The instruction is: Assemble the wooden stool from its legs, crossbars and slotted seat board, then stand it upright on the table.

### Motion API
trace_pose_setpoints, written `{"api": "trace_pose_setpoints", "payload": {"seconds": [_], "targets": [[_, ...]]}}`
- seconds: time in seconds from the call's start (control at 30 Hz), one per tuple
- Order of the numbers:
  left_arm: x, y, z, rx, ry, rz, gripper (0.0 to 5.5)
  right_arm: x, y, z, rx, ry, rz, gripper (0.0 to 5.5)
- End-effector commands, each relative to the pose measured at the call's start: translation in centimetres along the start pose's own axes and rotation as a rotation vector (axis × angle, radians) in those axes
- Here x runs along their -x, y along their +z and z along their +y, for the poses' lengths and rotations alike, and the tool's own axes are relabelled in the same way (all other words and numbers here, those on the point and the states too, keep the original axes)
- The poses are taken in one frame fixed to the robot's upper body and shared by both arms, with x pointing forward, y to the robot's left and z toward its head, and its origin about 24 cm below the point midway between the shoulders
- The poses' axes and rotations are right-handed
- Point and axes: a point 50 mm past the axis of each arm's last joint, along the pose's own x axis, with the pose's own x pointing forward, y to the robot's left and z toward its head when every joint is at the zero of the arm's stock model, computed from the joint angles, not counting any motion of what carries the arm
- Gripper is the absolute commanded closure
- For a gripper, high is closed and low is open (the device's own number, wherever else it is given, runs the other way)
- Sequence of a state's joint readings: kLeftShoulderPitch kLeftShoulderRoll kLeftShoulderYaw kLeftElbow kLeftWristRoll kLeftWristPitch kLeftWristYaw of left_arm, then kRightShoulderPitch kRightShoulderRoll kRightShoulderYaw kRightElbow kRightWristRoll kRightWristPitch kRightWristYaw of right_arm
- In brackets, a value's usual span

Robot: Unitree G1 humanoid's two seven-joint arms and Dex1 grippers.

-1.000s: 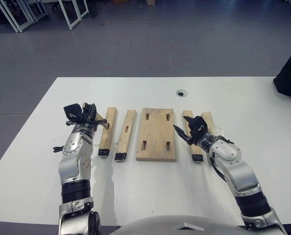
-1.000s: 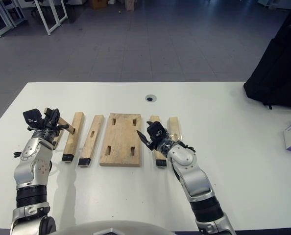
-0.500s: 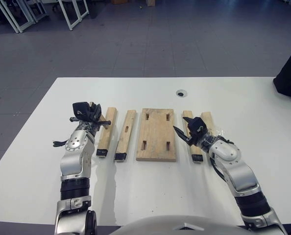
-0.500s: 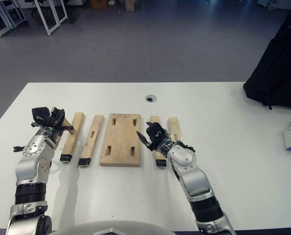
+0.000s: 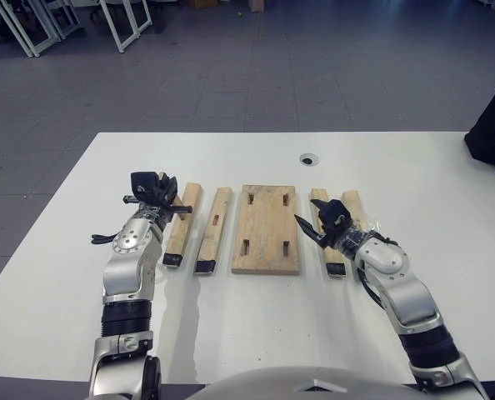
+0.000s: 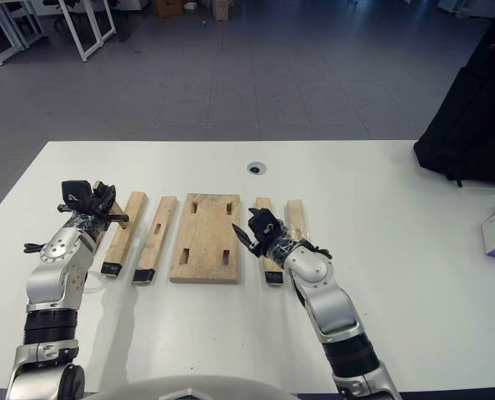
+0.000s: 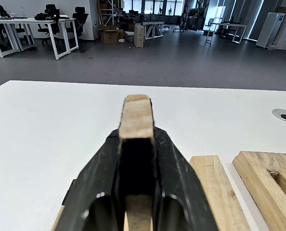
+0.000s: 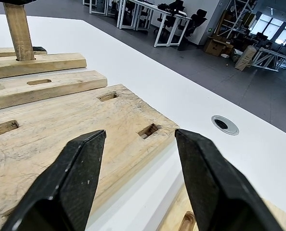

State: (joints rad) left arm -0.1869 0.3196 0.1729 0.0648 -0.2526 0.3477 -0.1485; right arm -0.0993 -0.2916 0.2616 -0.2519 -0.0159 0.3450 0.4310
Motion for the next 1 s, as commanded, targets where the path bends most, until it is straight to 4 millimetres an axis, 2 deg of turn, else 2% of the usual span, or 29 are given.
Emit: {"api": "trace_pose_setpoints", "payload": {"seconds": [0.03,0.3,0.63,0.77,0.83,1.0], "targets": [[1.0,-5.3,-0.4,0.01,-0.019,0.267,5.07,-0.3,0.3,0.0,0.024,0.004,-0.009,2.86],[0.6,-5.1,-0.3,0.003,-0.018,0.258,5.07,-0.5,0.3,0.0,0.037,0.008,-0.013,2.86],[0.2,-3.2,-0.7,-0.016,-0.009,0.083,5.07,-0.7,0.4,-0.4,0.052,-0.002,-0.02,2.86],[0.1,-2.8,-0.6,-0.012,0.007,0.062,4.2,-0.6,0.2,-0.4,0.059,0.001,-0.016,2.86],[0.0,-2.5,-0.7,-0.004,0.004,0.043,3.93,-0.6,0.1,-0.1,0.06,0.004,-0.013,2.86],[0.2,-1.6,-0.1,0.005,0.033,0.012,3.93,-0.6,0.0,0.3,0.059,0.01,-0.014,2.86]]}}
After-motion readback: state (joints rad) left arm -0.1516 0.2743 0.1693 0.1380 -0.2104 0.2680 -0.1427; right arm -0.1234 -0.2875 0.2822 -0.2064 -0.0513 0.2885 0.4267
